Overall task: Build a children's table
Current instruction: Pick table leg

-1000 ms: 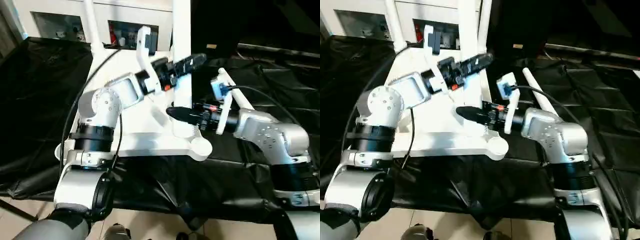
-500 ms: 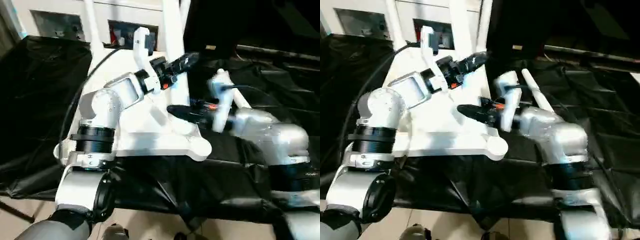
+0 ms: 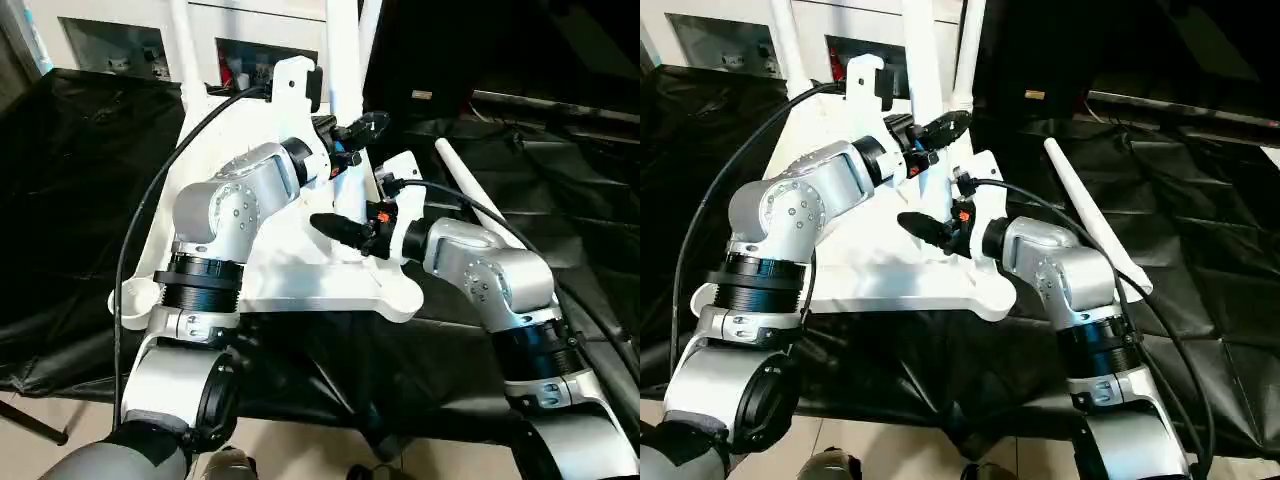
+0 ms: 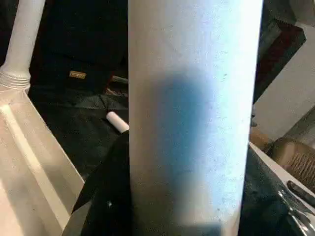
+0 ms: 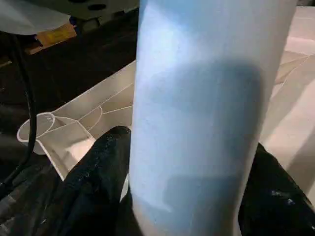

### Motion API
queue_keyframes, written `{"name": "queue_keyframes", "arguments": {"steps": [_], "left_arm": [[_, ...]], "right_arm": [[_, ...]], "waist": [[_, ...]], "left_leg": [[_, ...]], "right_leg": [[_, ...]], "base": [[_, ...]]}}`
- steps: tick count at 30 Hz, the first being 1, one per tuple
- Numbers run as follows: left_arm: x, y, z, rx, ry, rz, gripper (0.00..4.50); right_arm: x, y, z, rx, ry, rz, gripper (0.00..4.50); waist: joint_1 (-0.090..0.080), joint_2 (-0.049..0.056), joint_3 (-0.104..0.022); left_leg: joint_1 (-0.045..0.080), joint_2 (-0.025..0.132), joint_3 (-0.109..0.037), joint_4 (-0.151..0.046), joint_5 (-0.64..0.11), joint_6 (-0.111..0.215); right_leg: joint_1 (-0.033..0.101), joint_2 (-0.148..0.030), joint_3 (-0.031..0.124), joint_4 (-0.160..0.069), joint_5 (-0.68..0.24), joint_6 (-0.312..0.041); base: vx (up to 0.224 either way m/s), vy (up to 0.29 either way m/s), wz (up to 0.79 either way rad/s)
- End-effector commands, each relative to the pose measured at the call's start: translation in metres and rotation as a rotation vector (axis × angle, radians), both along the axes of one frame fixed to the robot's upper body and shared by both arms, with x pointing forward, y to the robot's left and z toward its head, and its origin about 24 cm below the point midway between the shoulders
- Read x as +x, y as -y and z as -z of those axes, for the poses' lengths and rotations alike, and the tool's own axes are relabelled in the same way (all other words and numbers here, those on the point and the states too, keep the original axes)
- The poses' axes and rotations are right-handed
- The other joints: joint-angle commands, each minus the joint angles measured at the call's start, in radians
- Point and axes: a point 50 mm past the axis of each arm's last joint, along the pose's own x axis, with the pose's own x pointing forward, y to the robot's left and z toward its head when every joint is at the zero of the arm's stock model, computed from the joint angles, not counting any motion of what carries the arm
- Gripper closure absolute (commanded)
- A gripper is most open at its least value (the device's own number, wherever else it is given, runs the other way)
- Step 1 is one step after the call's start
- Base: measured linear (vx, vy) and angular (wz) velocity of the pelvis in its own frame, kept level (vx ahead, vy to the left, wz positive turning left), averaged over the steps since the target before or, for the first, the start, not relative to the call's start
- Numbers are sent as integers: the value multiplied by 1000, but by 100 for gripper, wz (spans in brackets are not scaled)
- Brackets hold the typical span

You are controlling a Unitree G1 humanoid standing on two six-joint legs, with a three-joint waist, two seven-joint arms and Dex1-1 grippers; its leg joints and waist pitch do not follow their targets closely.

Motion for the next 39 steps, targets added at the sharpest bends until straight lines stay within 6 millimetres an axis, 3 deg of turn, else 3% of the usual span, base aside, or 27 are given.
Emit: {"name": "queue_keyframes", "arguments": {"steps": [1,6,10,11,14,17,27,28,29,32,35,39], "left_arm": [[-3,2,-10,-6,64,17,205],[-9,3,-14,-93,69,155,158],[-11,-3,-9,-150,31,282,130],[-11,-3,-9,-151,29,290,170],[-14,-5,-7,-159,28,362,168],[-18,-5,-10,-164,50,416,210],[-13,-7,-13,-184,54,384,252],[-13,-8,-13,-179,56,384,253],[-13,-8,-13,-179,56,384,254],[-12,-9,-14,-151,70,365,255],[-8,-10,-13,-78,77,292,256],[-2,-9,-11,16,66,172,259]], "right_arm": [[3,9,-5,8,8,24,203],[-10,15,-19,103,41,-152,205],[-26,26,-34,218,46,-314,210],[-26,27,-35,220,46,-318,211],[-32,32,-39,243,41,-394,212],[-36,34,-41,259,36,-430,212],[-32,37,-40,211,54,-385,212],[-31,36,-38,210,36,-380,156],[-31,36,-38,211,35,-381,142],[-30,33,-38,217,14,-373,124],[-17,29,-31,103,55,-223,97],[-8,22,-22,45,50,-126,98]], "waist": [[-3,-5,-87],[0,-7,-88],[5,-6,-87],[5,-6,-88],[2,-2,-85],[4,-2,-86],[4,-3,-88],[4,-5,-89],[5,-4,-88],[3,-5,-87],[-1,-7,-87],[-2,-1,-87]], "left_leg": [[15,8,4,-64,-174,-12],[13,6,7,-60,-155,8],[13,6,6,-60,-158,28],[14,7,6,-59,-158,28],[15,7,5,-61,-185,7],[15,9,4,-62,-188,3],[15,9,4,-59,-170,-3],[14,8,5,-59,-169,-3],[15,8,4,-59,-168,-2],[15,8,4,-60,-174,-3],[15,8,4,-61,-176,-19],[18,9,2,-63,-186,-30]], "right_leg": [[70,-35,32,-70,-246,-119],[76,-35,32,-66,-196,-147],[76,-35,32,-66,-215,-152],[75,-36,31,-67,-222,-153],[73,-36,29,-74,-277,-144],[72,-37,30,-73,-277,-144],[73,-38,30,-69,-247,-156],[74,-37,30,-69,-244,-156],[74,-37,30,-68,-244,-157],[73,-37,30,-70,-264,-148],[71,-37,30,-71,-283,-130],[69,-37,30,-72,-301,-115]], "base": [[0,0,0],[0,0,0],[0,0,0],[0,0,0],[0,0,0],[0,0,0],[0,0,0],[0,0,0],[0,0,0],[0,0,0],[0,0,0],[0,0,0]]}}
